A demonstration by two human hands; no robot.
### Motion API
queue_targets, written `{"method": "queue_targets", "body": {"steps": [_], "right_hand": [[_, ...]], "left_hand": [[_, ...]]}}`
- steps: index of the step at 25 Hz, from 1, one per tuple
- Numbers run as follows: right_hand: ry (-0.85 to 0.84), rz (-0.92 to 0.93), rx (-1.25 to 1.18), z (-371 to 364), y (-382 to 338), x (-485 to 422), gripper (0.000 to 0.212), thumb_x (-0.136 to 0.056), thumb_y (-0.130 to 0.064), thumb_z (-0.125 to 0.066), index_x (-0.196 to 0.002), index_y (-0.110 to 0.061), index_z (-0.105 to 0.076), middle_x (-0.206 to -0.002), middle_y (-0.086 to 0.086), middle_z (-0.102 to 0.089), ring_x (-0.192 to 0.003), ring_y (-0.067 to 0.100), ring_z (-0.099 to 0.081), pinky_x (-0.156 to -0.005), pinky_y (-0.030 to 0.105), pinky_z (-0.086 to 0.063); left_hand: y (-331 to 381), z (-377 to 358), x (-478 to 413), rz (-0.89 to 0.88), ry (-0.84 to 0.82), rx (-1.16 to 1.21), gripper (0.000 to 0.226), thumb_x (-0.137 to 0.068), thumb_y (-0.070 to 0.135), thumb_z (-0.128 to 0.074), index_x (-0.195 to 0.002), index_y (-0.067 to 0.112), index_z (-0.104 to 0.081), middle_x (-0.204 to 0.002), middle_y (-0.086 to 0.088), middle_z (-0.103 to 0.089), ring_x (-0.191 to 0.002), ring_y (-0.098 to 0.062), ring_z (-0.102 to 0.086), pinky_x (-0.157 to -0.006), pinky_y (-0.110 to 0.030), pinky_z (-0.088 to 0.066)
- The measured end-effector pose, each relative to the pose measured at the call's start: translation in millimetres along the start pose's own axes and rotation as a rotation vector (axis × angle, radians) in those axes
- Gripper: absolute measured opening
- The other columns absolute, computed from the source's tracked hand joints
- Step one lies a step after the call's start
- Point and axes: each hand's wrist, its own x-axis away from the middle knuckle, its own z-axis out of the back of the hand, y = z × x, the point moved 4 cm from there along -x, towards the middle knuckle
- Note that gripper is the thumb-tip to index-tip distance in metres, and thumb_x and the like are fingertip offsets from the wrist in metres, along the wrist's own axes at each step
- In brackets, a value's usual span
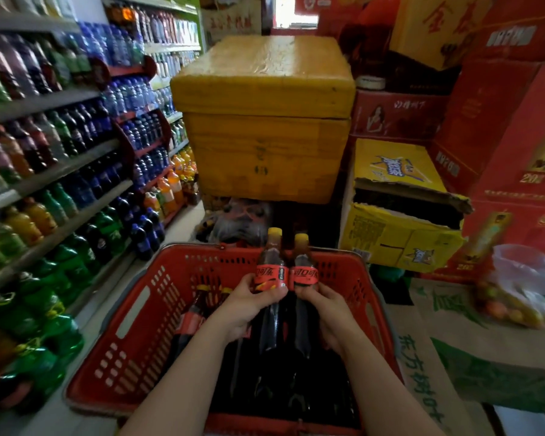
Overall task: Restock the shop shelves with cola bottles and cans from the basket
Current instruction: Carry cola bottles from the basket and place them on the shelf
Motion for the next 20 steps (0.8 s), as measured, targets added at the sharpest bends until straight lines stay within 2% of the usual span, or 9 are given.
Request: {"method": "queue_targets", "body": {"steps": [3, 5, 8, 11, 13, 15, 17, 20], "right_hand": [[-0.117, 0.053, 0.010, -37, -15, 1, 0.023, -0.085, -0.009, -0.069, -0.108, -0.010, -0.070, -0.100, 0.014, -0.076, -0.089, 0.025, -0.074, -0.071, 0.032, -0.059], [-0.214, 0.084, 0.054, -73, -24, 4, 0.021, -0.084, -0.011, -0.069, -0.105, -0.010, -0.072, -0.100, 0.015, -0.075, -0.088, 0.025, -0.073, -0.071, 0.030, -0.058], [-0.409, 0.095, 0.081, -136, -32, 17, 0.019, -0.085, -0.012, -0.067, -0.104, -0.010, -0.072, -0.096, 0.015, -0.075, -0.084, 0.024, -0.072, -0.069, 0.030, -0.057], [-0.653, 0.065, 0.106, -204, -23, 48, 0.011, -0.086, -0.011, -0.067, -0.094, -0.013, -0.073, -0.087, 0.011, -0.075, -0.075, 0.023, -0.071, -0.067, 0.032, -0.058], [-0.791, 0.049, 0.132, -247, -9, 79, 0.010, -0.085, -0.013, -0.068, -0.094, -0.014, -0.073, -0.087, 0.012, -0.075, -0.075, 0.025, -0.070, -0.073, 0.038, -0.058], [-0.943, 0.018, 0.174, -287, 16, 123, 0.016, -0.085, -0.014, -0.070, -0.100, -0.012, -0.073, -0.095, 0.015, -0.073, -0.084, 0.028, -0.069, -0.081, 0.042, -0.056], [-1.077, -0.046, 0.170, -316, 42, 165, 0.020, -0.086, -0.012, -0.068, -0.106, -0.007, -0.070, -0.096, 0.015, -0.072, -0.087, 0.029, -0.068, -0.080, 0.041, -0.057], [-1.256, -0.146, 0.213, -351, 80, 226, 0.019, -0.087, -0.009, -0.067, -0.106, -0.007, -0.069, -0.098, 0.016, -0.071, -0.090, 0.031, -0.068, -0.086, 0.046, -0.056]], "left_hand": [[17, 21, 23, -0.122, 0.150, 0.043, 0.071, -0.057, 0.044, -0.088, -0.116, 0.024, -0.056, -0.113, -0.005, -0.070, -0.102, -0.016, -0.066, -0.087, -0.030, -0.052], [30, 43, 48, -0.197, 0.300, 0.111, 0.056, -0.068, 0.038, -0.084, -0.116, 0.024, -0.060, -0.110, -0.004, -0.071, -0.100, -0.017, -0.068, -0.084, -0.030, -0.053], [47, 80, 98, -0.307, 0.515, 0.210, 0.046, -0.073, 0.032, -0.081, -0.114, 0.023, -0.062, -0.107, -0.008, -0.072, -0.094, -0.021, -0.071, -0.080, -0.036, -0.056], [51, 116, 170, -0.395, 0.708, 0.281, 0.034, -0.080, 0.026, -0.075, -0.110, 0.022, -0.060, -0.103, -0.009, -0.071, -0.085, -0.023, -0.071, -0.074, -0.036, -0.058], [43, 138, 224, -0.444, 0.848, 0.299, 0.035, -0.082, 0.026, -0.074, -0.113, 0.019, -0.059, -0.104, -0.009, -0.071, -0.086, -0.022, -0.071, -0.075, -0.036, -0.058], [24, 157, 287, -0.493, 1.006, 0.301, 0.042, -0.079, 0.028, -0.076, -0.116, 0.018, -0.059, -0.107, -0.011, -0.070, -0.091, -0.024, -0.070, -0.081, -0.039, -0.057], [2, 167, 340, -0.512, 1.137, 0.329, 0.040, -0.078, 0.027, -0.077, -0.114, 0.019, -0.059, -0.102, -0.007, -0.071, -0.087, -0.021, -0.071, -0.078, -0.038, -0.055], [-33, 181, 410, -0.539, 1.310, 0.387, 0.048, -0.073, 0.029, -0.079, -0.115, 0.019, -0.059, -0.102, -0.007, -0.071, -0.087, -0.020, -0.071, -0.076, -0.037, -0.056]]}}
